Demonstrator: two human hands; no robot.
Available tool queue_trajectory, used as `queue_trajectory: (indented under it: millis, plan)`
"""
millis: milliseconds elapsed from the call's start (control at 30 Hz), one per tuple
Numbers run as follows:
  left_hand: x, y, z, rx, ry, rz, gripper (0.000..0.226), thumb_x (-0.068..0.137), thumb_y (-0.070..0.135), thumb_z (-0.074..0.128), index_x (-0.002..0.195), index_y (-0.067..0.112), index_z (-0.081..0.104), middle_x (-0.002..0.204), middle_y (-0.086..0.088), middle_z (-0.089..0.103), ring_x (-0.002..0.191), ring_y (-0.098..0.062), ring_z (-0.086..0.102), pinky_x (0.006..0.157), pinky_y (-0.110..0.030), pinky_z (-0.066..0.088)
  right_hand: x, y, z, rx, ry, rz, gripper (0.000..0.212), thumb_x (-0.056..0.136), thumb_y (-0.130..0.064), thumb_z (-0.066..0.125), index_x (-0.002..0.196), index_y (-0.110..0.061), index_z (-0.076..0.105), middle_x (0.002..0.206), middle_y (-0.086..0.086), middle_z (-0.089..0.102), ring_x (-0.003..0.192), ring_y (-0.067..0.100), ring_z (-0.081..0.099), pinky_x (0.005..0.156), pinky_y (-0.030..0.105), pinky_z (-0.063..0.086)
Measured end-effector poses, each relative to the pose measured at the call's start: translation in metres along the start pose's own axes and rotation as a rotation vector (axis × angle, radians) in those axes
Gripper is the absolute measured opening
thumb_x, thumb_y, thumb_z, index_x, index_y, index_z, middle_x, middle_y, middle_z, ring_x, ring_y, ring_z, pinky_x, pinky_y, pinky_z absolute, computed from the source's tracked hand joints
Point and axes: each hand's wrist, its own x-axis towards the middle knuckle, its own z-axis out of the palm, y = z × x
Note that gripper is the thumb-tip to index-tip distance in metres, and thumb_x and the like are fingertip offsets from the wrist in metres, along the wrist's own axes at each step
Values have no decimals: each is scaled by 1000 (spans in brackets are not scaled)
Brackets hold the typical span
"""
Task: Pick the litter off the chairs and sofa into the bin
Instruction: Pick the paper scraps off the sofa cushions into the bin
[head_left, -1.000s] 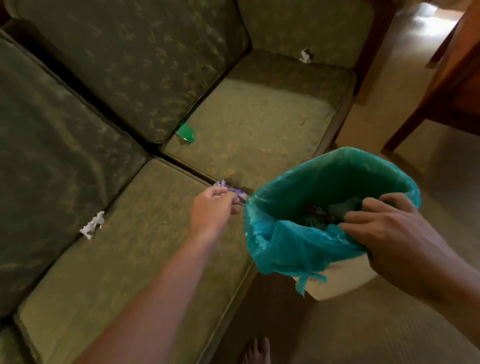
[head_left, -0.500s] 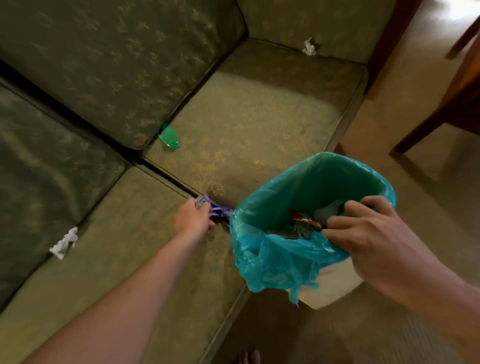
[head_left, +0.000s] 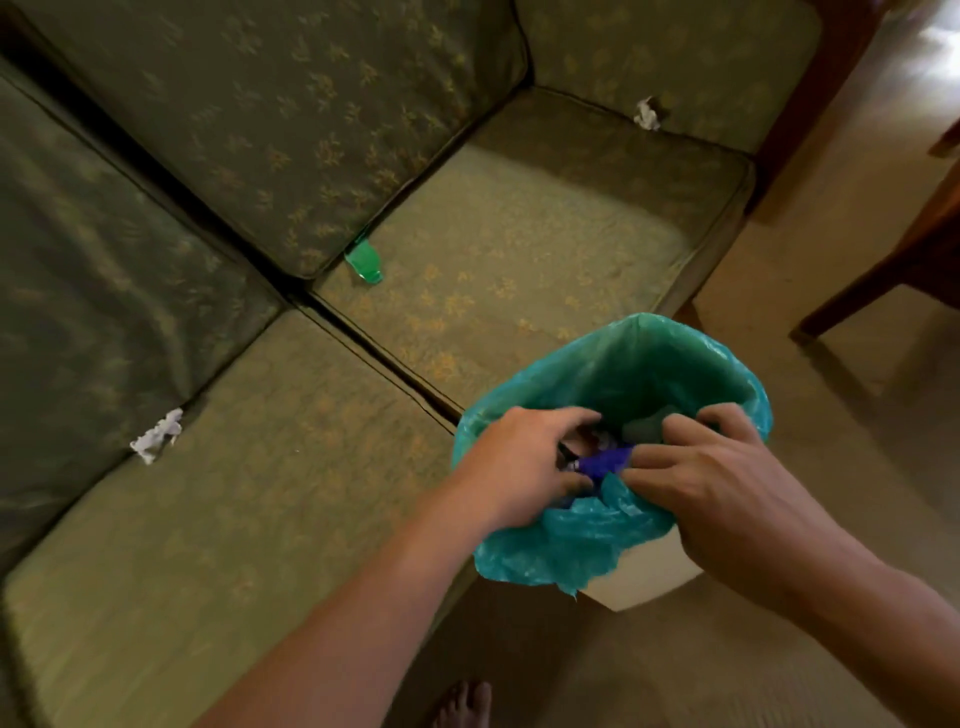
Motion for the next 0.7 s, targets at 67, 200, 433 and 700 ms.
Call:
queue_trajectory:
  millis: [67,200,433,700]
  plan:
    - [-4,-5,6,-54,-1,-3,58,77,17,74,131,30,60,115,6,72,102,-7,66,94,-32,54,2,-3,-2,-24,-8,-3,29,65,-17,60,86,-34,70,82,-16,66,77,16,58,74,44,48]
    - [-28,-43,-13,-113,451,-57,33,84,10,63,112,26,71,101,14,72,90,4,64,82,-16,52,6,-3,-1,-41,-42,5,30,65,-19,59,87,-37,69,80,-19,62,79,13,56,78,43,47]
    - [-72,-232,-57,35,697,-590,47,81,22,74,125,17,60,127,-13,56,106,-23,57,92,-33,44,50,7,-7,-92,-61,35,44,57,-8,79,92,-33,72,82,-18,64,76,15,56,82,44,47]
    - [-97,-381,-122,-179,923,-1235,90,59,58,77,125,0,54,128,-21,56,119,-36,52,97,-47,47,84,1,-8,-134,-106,-8,43,46,-2,71,76,-32,67,69,-19,57,70,18,55,78,37,36]
